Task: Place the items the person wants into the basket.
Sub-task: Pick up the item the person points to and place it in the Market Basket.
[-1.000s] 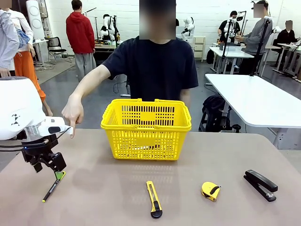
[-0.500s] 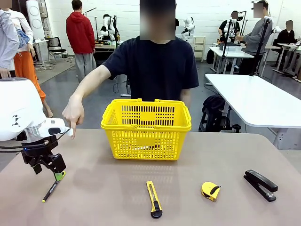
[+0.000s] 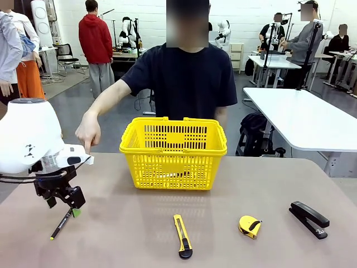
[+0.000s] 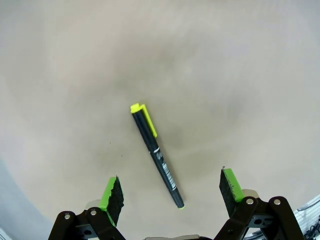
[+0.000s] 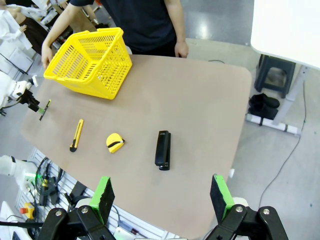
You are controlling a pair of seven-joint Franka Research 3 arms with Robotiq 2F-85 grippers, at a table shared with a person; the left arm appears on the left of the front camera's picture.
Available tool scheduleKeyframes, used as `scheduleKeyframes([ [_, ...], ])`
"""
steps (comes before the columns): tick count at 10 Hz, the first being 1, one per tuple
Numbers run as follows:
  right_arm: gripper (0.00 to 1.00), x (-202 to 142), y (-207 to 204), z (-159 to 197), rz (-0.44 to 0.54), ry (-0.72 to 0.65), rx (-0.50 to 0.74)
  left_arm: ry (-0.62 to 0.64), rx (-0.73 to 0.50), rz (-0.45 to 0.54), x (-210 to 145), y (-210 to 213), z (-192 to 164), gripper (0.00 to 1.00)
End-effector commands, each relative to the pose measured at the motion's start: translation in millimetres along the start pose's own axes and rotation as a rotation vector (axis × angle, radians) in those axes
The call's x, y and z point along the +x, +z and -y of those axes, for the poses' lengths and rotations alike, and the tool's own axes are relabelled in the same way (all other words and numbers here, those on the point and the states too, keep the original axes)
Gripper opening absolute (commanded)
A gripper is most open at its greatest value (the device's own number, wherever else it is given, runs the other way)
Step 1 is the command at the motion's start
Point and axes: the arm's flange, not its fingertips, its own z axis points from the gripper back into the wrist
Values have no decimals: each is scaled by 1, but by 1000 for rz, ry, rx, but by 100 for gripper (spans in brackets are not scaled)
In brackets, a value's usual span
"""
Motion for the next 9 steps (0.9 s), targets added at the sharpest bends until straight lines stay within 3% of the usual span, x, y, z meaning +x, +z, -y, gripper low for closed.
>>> scheduleKeyframes([
  [1,100,-1,-1,0,3,9,15,24,51,63,-34,-10,15,100],
  [6,100,-1,-1,0,3,9,15,110,70,125,-53,-20,15,100],
  [9,100,-1,-1,0,3,9,15,117,88,78,-50,-30,17,100],
])
